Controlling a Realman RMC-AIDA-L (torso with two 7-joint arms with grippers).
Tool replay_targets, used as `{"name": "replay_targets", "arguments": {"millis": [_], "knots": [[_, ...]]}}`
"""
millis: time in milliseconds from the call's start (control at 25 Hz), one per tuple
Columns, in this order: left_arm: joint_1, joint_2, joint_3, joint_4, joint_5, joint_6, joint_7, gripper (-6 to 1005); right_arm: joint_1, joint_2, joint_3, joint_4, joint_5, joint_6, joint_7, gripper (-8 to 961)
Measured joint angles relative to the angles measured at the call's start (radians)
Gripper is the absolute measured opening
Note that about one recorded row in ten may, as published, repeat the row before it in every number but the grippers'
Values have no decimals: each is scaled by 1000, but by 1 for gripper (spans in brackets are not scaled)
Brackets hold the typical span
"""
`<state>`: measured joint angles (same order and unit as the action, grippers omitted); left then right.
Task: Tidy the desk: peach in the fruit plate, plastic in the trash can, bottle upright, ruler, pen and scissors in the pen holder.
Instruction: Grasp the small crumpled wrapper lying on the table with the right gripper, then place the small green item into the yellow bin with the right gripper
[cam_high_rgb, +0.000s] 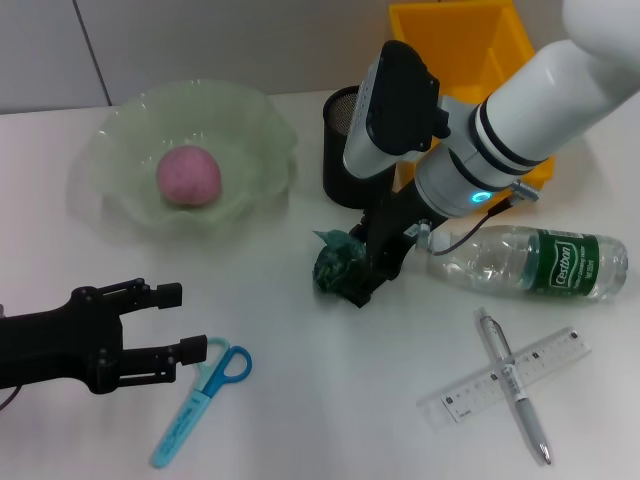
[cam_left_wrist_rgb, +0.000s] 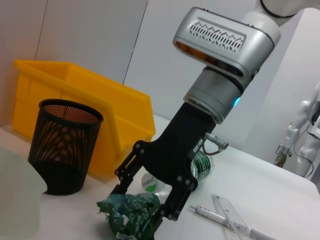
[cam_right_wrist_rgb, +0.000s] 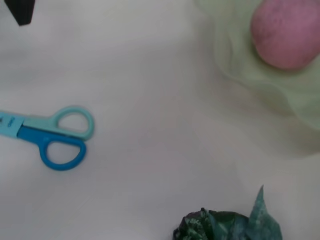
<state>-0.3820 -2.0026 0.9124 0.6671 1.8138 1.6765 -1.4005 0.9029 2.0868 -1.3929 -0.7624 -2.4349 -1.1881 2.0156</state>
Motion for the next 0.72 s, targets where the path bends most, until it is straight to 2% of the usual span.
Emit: {"name": "replay_targets", "arguments": {"millis": [200, 400, 520, 640, 680, 720], "knots": [[-1, 1, -4, -1, -2, 0, 0, 841, -2, 1, 2, 6, 1, 7, 3, 732], [-1, 1, -16, -2, -1, 0, 0, 841, -6, 1, 12, 6, 4, 8, 3, 653], [-1, 1, -16, -1, 0, 0, 1, 842, -7, -1, 21, 4, 12, 0, 3, 544], [-2, 1, -16, 0, 1, 0, 1, 842, -13, -4, 73, -16, 16, -39, 2, 435], [-2, 1, -16, 0, 1, 0, 2, 842, -23, -5, 123, -47, 16, -77, -4, 355], [-2, 1, -16, 0, 1, 0, 2, 842, -23, -5, 123, -47, 16, -77, -4, 275]]}}
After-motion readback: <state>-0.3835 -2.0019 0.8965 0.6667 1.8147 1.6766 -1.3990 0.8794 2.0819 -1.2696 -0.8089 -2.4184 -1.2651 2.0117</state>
